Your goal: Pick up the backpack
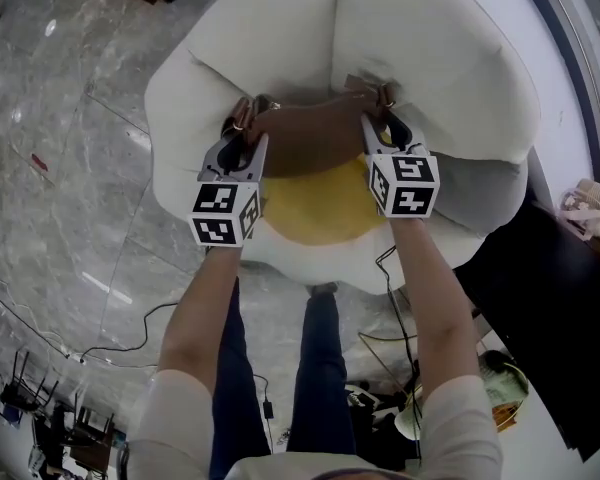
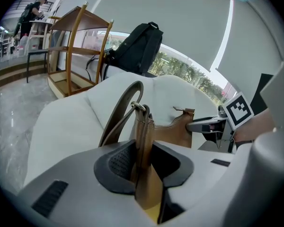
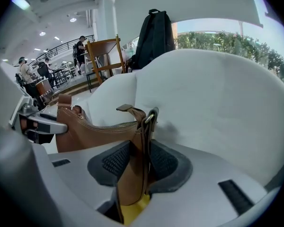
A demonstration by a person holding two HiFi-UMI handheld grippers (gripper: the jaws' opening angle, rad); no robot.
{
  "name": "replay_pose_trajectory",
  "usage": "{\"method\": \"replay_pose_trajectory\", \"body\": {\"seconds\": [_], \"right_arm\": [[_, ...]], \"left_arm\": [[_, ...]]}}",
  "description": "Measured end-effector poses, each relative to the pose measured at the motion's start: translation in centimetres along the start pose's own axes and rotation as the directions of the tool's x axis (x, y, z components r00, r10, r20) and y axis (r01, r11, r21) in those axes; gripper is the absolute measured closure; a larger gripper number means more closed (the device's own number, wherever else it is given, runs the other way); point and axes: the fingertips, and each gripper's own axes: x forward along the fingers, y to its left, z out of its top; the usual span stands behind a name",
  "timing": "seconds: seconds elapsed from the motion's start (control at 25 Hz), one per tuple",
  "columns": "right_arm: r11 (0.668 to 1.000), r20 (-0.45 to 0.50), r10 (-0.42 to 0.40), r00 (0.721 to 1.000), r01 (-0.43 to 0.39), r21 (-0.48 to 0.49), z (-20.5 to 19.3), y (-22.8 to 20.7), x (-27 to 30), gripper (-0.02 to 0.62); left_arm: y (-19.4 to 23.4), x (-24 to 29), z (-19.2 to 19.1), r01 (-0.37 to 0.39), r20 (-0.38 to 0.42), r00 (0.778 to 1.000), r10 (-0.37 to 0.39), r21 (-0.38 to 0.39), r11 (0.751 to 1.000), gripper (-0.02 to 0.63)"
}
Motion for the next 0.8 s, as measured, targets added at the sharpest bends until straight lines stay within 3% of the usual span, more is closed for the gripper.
{"method": "replay_pose_trajectory", "body": {"seconds": [0.28,0.6,0.8], "right_arm": [[0.999,0.096,-0.054,0.994,0.053,0.013,1.1,1.1,-4.9,0.446],[0.994,0.193,-0.106,0.975,0.098,0.051,4.0,1.2,-11.7,0.448],[0.991,0.249,-0.134,0.959,0.128,0.04,6.2,1.5,-17.1,0.448]], "left_arm": [[-1.5,-2.8,1.3,0.023,0.031,0.999,-0.025,0.074,0.997,0.505],[-4.9,-6.8,5.6,0.05,0.084,0.994,-0.065,0.178,0.983,0.505],[-7.8,-10.4,8.1,0.058,0.113,0.99,-0.082,0.205,0.977,0.505]]}}
